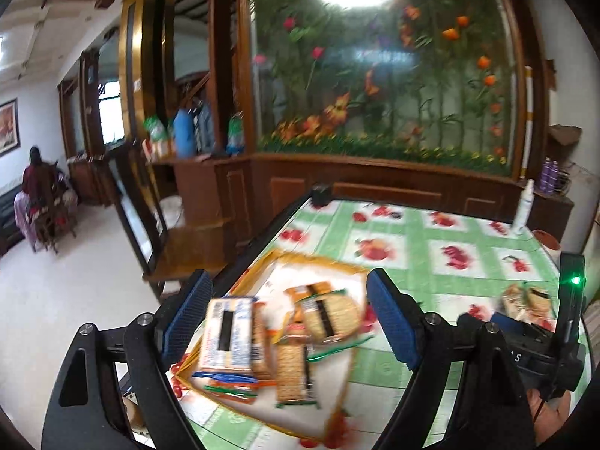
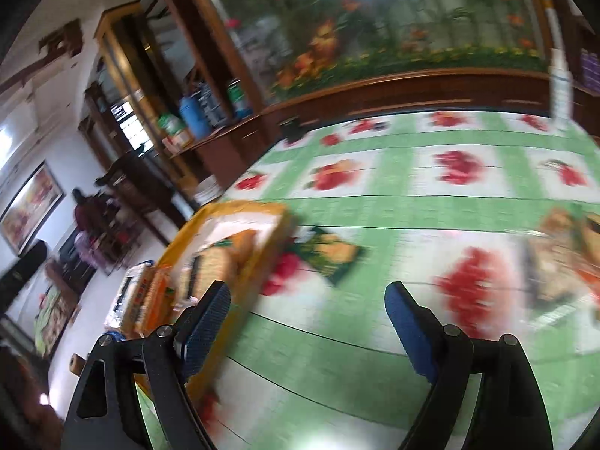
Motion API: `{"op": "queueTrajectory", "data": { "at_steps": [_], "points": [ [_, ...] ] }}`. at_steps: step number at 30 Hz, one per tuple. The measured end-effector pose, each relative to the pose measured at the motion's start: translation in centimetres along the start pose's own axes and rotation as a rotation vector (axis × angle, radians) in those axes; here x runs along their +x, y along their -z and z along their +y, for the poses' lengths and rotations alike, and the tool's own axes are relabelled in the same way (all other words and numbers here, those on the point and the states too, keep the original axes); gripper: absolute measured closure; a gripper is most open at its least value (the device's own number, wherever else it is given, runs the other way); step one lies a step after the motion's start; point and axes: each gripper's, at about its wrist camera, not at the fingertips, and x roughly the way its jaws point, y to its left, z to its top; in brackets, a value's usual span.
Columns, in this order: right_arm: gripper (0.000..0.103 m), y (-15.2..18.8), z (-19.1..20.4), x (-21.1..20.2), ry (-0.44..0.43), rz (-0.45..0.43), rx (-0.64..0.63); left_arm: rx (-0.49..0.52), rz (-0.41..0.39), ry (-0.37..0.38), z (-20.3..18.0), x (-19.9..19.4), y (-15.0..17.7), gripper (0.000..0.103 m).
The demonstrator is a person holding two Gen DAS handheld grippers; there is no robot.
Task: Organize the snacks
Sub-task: 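Lower both packs into the tray and open both tools to release them, then grasp the clear plum pack with the left tool while the right tool grasps another round cracker pack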
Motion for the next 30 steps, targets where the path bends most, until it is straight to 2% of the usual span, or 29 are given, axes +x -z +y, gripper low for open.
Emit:
{"op": "queueTrajectory", "data": {
  "at_steps": [4,9,14,20,25,30],
  "points": [
    [0.017,0.8,-4.1,-3.4,0.06,-0.03,0.046,0.023,-0.017,0.037,-2.3,-0.9,-0.4,0.011],
    [0.017,1.8,-8.9,-6.7,0.142,-0.054,0.1,0.037,0.023,0.066,-4.7,0.1,0.3,0.005],
    [0.016,2.6,-13.4,-8.9,0.201,-0.061,0.161,0.071,0.116,0.084,-7.4,3.0,1.9,0.005],
    [0.016,2.9,-16.2,-9.6,0.232,-0.062,0.178,0.106,0.256,0.136,-10.4,7.5,4.4,0.005],
    [0.016,2.3,-17.8,-9.0,0.247,-0.045,0.178,0.065,0.382,0.259,-12.7,10.5,5.6,0.005],
    [0.016,0.8,-19.0,-8.9,0.308,-0.069,0.137,0.065,0.464,0.407,-18.1,12.0,5.8,0.005]
  ]
}}
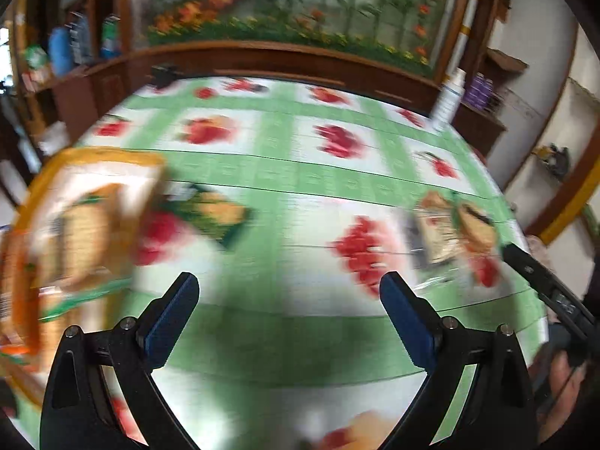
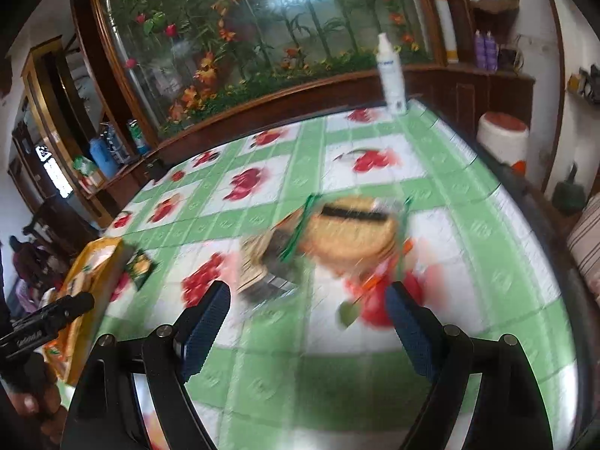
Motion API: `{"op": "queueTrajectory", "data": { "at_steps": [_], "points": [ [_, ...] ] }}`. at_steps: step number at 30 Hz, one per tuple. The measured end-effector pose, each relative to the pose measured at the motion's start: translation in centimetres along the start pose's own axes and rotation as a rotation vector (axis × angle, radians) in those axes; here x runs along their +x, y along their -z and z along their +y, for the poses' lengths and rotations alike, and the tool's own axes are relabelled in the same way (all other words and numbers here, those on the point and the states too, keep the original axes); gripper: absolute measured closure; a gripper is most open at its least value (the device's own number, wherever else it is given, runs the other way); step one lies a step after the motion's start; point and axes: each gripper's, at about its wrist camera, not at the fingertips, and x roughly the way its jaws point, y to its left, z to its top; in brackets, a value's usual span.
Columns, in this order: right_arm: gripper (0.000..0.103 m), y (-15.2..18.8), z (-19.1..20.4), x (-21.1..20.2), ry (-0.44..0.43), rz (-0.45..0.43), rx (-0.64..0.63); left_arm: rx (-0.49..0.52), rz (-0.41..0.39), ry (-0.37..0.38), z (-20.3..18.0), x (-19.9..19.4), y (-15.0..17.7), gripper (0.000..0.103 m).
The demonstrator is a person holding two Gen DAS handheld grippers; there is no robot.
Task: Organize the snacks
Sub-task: 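Grasp the clear plum pack with the left tool while the right tool grasps another round cracker pack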
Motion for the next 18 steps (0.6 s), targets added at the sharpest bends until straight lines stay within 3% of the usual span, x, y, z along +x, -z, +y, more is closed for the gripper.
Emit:
{"op": "queueTrajectory", "data": {
  "at_steps": [5,9,15,18],
  "points": [
    [0.016,-2.6,-2.6,2.0,0.019,0.02,0.047,0.013,0.069,0.094,-6.1,4.2,-1.6,0.005],
    [0.016,-4.1,-3.7,5.1,-0.003,0.091,0.089,0.033,0.092,0.085,-9.4,6.2,-2.4,0.006],
    [0.007,-4.6,-3.4,9.1,0.05,0.173,0.069,0.002,0.094,0.068,-9.0,7.2,-2.9,0.006],
    [0.012,-4.6,-3.1,9.3,0.073,0.148,0.034,-0.006,0.097,0.083,-8.8,7.6,-3.3,0.006]
  ]
}}
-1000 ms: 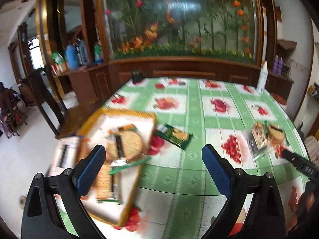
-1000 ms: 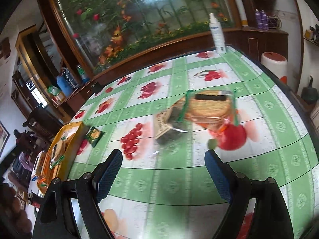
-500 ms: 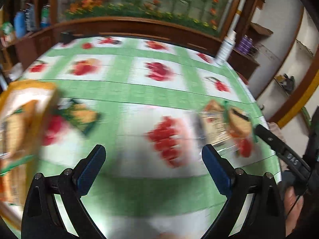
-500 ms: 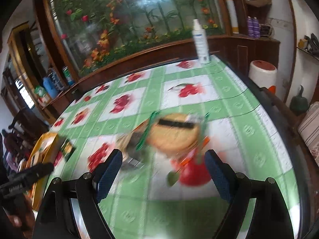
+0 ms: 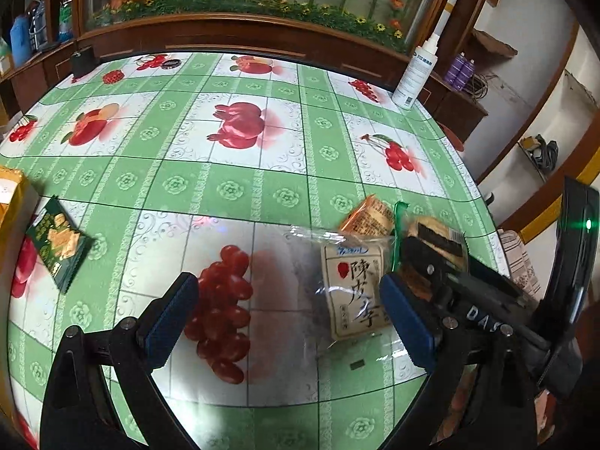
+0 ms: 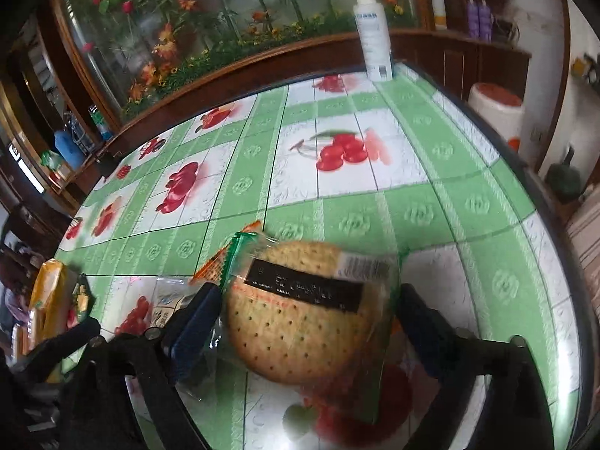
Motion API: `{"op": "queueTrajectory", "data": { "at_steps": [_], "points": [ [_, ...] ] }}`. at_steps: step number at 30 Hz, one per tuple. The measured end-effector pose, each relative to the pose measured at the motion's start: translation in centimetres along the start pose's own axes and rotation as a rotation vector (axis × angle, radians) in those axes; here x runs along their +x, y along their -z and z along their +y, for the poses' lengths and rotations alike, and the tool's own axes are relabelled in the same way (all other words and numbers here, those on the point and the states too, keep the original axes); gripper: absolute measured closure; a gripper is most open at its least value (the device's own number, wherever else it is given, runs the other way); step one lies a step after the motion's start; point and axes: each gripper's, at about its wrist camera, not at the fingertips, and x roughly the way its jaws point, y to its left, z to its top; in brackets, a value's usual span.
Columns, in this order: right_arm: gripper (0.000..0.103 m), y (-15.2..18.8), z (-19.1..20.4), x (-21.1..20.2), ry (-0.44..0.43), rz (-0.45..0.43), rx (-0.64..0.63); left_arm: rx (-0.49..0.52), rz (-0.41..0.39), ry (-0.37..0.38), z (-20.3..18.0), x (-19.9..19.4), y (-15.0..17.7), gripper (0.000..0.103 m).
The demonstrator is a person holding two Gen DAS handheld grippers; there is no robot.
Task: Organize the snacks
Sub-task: 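Grasp the clear plum pack with the left tool while the right tool grasps another round cracker pack, then carry both packs into the tray and open both tools to release them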
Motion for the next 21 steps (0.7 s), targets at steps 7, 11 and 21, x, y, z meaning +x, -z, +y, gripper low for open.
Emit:
{"op": "queueTrajectory", "data": {
  "at_steps": [7,11,21],
  "points": [
    [0.025,0.1,-2.1,-1.8,-0.008,-0.036,0.051,0.07,0.007,-0.02,-2.7,1.2,-0.1,0.006],
    [0.025,0.7,-4.1,-4.1,-0.02,-0.093,0.118,0.085,0.043,-0.071,-3.5,3.1,0.0,0.006],
    [0.026,2.8,-4.0,-7.3,-0.085,-0.14,0.14,0.142,0.037,-0.08,-2.5,2.7,1.5,0.056]
  ]
}}
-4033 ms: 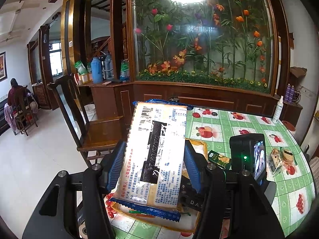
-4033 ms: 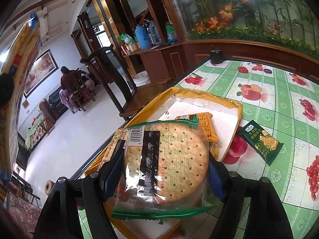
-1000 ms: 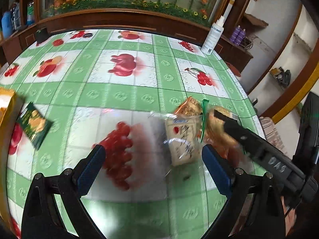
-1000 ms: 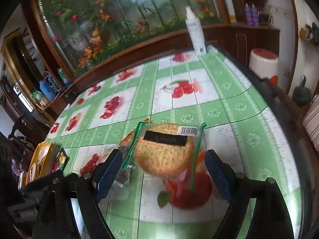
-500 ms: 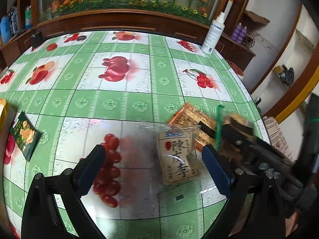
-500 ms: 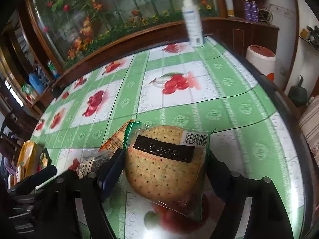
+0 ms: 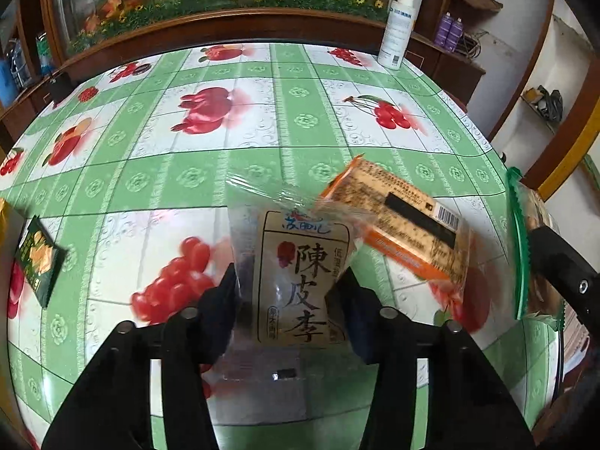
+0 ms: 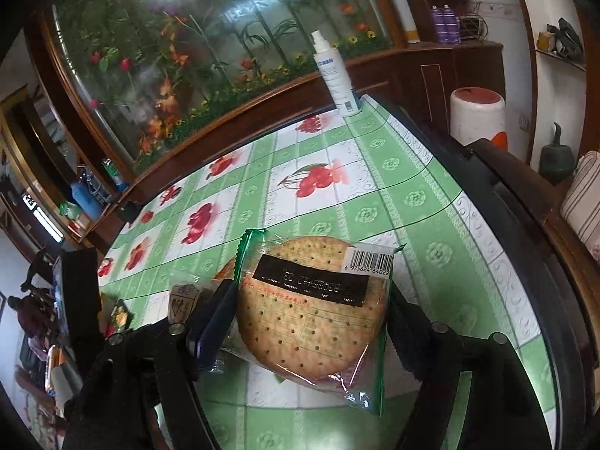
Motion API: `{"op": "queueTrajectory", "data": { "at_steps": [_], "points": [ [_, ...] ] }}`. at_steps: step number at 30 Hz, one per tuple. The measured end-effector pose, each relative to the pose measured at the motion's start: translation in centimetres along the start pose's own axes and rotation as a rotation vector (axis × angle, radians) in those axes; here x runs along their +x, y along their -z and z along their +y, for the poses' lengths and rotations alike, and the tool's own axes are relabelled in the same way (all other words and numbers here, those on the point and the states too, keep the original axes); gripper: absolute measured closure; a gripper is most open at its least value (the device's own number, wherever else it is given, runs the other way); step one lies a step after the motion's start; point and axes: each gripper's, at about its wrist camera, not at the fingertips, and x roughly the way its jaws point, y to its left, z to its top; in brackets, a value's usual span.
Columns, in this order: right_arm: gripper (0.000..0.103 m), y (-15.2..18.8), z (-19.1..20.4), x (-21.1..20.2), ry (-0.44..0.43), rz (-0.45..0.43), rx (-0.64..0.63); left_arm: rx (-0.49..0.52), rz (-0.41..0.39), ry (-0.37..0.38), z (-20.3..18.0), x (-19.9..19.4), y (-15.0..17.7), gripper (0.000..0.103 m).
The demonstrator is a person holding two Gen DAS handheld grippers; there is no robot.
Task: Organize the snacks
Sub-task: 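Carry both packs into the tray and open both tools to release them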
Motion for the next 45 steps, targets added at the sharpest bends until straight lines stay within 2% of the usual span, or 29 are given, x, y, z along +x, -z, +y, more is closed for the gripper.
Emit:
{"op": "queueTrajectory", "data": {
  "at_steps": [3,9,16,22,29,34,45],
  "points": [
    [0.026,0.6,0.9,-0.7,-0.015,-0.002,-0.009,-0.018,-0.016,-0.017,1.6,-1.2,1.1,0.056],
    [0.026,2.1,3.9,-1.6,-0.067,0.002,-0.044,-0.027,-0.107,-0.111,5.6,-5.8,3.8,0.056],
    [0.026,4.3,10.3,-1.3,-0.151,0.033,-0.13,-0.083,-0.198,-0.235,12.2,-11.4,6.7,0.056],
    [0.026,6.4,16.7,-0.4,-0.227,0.07,-0.216,-0.171,-0.229,-0.3,18.4,-14.5,8.8,0.056],
    [0.026,9.0,24.3,1.4,-0.313,0.135,-0.308,-0.266,-0.262,-0.358,24.4,-16.5,9.9,0.056],
    [0.026,10.4,29.5,2.4,-0.36,0.162,-0.371,-0.305,-0.27,-0.382,27.3,-16.8,10.2,0.056],
    [0.026,11.9,36.1,5.0,-0.417,0.202,-0.442,-0.355,-0.289,-0.401,30.9,-17.4,10.8,0.056]
  ]
}}
